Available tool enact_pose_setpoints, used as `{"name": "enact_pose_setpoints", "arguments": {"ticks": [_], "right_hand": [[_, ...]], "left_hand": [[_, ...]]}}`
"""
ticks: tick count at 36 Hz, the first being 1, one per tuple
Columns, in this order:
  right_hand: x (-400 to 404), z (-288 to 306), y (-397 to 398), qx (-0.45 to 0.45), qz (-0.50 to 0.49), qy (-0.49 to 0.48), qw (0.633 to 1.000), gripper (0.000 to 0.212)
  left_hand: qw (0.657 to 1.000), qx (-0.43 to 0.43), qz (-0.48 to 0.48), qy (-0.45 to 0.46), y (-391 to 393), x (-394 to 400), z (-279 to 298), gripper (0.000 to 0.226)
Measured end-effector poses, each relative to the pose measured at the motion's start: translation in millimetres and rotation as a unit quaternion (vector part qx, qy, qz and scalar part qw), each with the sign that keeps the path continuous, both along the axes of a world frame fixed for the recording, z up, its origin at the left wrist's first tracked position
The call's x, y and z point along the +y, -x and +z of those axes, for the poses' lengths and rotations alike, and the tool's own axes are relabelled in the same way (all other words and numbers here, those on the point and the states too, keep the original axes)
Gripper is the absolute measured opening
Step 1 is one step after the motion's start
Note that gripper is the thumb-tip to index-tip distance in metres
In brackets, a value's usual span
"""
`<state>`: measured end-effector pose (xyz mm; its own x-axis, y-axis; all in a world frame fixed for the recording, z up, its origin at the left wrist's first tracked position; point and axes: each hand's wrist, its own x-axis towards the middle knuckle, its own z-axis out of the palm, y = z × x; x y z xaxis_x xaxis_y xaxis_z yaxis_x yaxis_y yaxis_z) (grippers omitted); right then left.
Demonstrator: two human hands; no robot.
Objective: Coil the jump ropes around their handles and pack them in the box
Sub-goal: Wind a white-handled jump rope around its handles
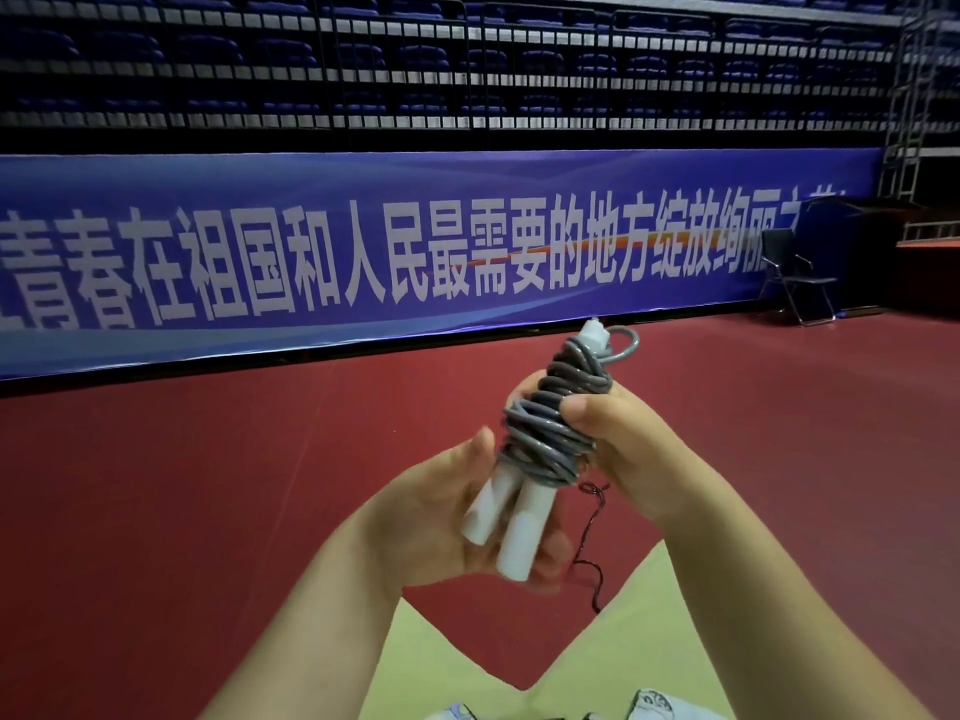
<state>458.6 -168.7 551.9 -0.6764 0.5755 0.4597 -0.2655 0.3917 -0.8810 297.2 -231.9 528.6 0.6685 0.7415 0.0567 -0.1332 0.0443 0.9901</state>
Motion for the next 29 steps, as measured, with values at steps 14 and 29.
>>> {"name": "enact_pose_setpoints", "arguments": {"ticks": [14,29], "right_hand": [[7.8,3.6,-16.6,-0.065,0.005,-0.009,0.998,0.033],[16.9,2.2,-20.9,-0.188,-0.120,-0.074,0.972,0.056]], "left_hand": [[0.994,-0.072,0.011,0.085,-11.5,3.4,0.3,0.047],[0.972,0.082,0.218,-0.018,-4.4,-5.1,7.7,0.062]]}}
